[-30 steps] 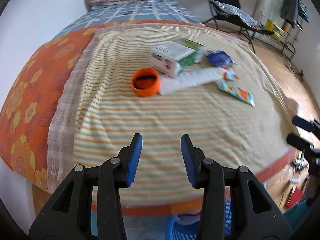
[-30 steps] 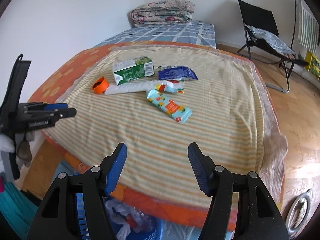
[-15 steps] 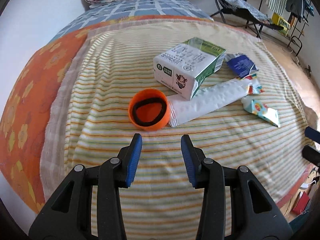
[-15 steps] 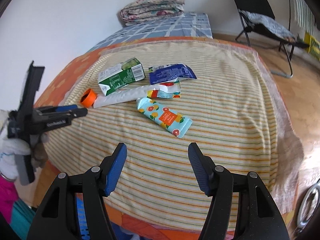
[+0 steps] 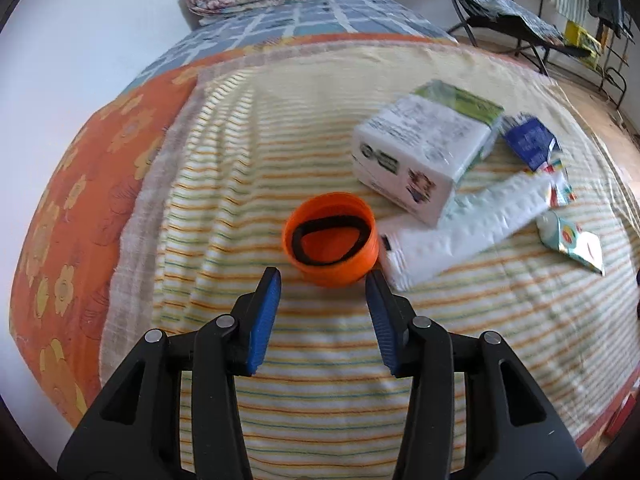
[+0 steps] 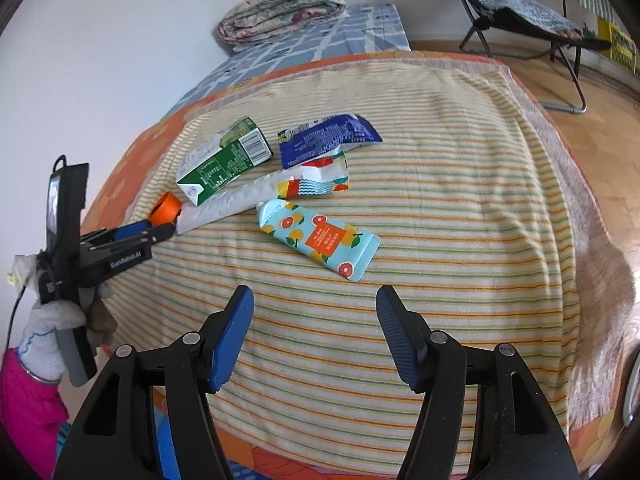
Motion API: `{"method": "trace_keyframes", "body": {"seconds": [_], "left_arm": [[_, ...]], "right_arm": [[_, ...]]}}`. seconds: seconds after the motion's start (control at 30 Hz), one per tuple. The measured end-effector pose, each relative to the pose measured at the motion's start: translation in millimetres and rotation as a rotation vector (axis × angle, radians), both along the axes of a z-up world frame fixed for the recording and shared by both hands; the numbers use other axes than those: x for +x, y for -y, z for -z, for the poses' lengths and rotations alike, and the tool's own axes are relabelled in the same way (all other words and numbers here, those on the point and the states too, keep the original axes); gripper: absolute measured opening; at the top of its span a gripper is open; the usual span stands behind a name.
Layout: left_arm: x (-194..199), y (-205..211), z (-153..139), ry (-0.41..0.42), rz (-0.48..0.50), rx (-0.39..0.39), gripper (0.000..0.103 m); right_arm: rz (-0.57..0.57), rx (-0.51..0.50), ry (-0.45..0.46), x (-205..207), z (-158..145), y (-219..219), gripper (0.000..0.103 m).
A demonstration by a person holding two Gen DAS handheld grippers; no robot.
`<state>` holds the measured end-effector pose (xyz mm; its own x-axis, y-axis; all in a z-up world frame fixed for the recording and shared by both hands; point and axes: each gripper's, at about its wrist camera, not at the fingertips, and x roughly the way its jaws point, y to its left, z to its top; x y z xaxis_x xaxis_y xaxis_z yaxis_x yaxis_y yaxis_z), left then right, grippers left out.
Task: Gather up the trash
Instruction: 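Move both open tools back over the remaining trash on the bed, then grasp the orange tape roll with the left tool while the right grasps the printed tube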
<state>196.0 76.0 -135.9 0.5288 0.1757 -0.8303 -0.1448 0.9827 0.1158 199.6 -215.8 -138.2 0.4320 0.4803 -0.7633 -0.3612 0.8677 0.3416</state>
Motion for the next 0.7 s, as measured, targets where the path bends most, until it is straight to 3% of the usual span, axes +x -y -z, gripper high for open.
{"method": "trace_keyframes", "body": {"seconds": [0.17,0.33,0.7], "left_arm": [[4.3,-14.9,-13.6,0.052,-0.034,0.002,0.046],[15.6,-31.6,-20.9,0.080,-0.054,-0.050,0.046],[45.2,-48.4,-14.4,0.094,-0.082,-0.109,0.046]], "right_arm": [[-0.007,-0.002,-0.008,0.5,2.9,-3.6,0.063],[-0.013,-0.007,-0.008,0.7,4.6,-8.4,0.063],[-0.037,-0.031,0.000,1.9,9.2,-20.2,0.063]]}}
